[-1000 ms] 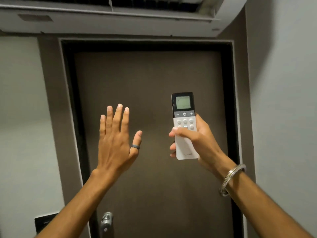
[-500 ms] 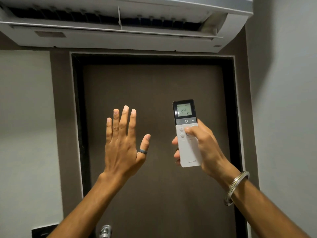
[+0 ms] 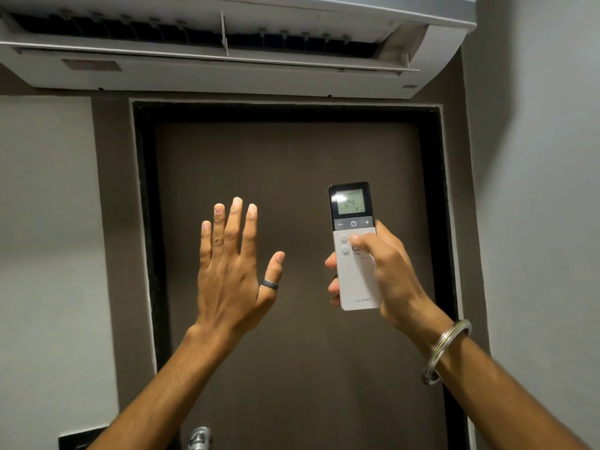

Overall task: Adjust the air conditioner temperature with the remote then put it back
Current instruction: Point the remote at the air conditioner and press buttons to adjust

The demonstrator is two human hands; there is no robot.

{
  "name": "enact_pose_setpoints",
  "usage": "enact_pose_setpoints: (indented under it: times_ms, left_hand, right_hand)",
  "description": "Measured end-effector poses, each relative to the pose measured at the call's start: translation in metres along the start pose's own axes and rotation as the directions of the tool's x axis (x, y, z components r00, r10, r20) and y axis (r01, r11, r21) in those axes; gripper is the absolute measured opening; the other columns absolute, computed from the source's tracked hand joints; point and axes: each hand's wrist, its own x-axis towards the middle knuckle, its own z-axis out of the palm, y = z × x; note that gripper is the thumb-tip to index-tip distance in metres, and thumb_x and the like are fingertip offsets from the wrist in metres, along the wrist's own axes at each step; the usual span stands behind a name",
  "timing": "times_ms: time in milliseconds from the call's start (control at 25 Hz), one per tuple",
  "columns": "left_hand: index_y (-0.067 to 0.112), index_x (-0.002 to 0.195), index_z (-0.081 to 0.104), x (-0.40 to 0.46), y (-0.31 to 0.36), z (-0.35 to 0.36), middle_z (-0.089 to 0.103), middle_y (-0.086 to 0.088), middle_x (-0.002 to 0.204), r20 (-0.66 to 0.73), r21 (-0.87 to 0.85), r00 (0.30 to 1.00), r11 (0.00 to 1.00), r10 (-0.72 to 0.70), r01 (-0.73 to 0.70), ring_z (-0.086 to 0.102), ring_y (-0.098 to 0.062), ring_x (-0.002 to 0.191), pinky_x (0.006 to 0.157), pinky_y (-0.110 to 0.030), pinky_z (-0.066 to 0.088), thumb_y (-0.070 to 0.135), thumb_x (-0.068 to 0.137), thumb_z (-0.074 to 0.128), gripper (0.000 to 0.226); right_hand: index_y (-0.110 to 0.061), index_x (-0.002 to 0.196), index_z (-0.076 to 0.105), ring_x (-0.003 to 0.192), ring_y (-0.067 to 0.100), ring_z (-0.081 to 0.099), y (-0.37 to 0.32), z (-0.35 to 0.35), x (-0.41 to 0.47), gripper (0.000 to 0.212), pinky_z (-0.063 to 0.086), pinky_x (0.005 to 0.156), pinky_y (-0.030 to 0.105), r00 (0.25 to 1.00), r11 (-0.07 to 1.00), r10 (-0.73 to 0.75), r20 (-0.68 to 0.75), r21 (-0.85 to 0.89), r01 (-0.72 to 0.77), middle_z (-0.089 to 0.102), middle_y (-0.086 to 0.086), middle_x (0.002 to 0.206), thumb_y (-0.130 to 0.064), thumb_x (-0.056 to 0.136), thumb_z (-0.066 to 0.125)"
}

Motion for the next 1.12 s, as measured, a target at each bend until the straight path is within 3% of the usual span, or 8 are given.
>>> enact_pose_setpoints:
  times_ms: [480,1120]
  left_hand:
    - [0.011,0.164,0.02,-0.001,0.0,0.001,0.01,-0.014,0.173,0.007,-0.017,1.0,1.0,0.002,-0.002,0.0,-0.03,0.162,0.132,-0.044,-0.004,0.055,0.099,0.04,0.081]
    - [0.008,0.163,0.02,-0.006,0.008,-0.012,0.011,-0.016,0.173,0.033,-0.029,0.999,1.0,0.004,-0.003,0.0,-0.031,0.161,0.132,-0.045,-0.002,0.053,0.1,0.039,0.08]
  right_hand:
    - [-0.012,0.12,0.057,0.051,0.033,0.068,0.0,0.002,-0.006,0.033,0.061,0.049,0.043,1.0,1.0,-0.016,0.003,0.009,0.016,0.076,0.011,0.077,-0.028,0.091,0.05]
    - [-0.018,0.115,0.057,0.054,0.032,0.07,-0.006,-0.003,-0.016,0.03,0.062,0.051,0.042,1.0,1.0,-0.018,0.009,0.013,0.018,0.077,0.011,0.079,-0.032,0.089,0.051]
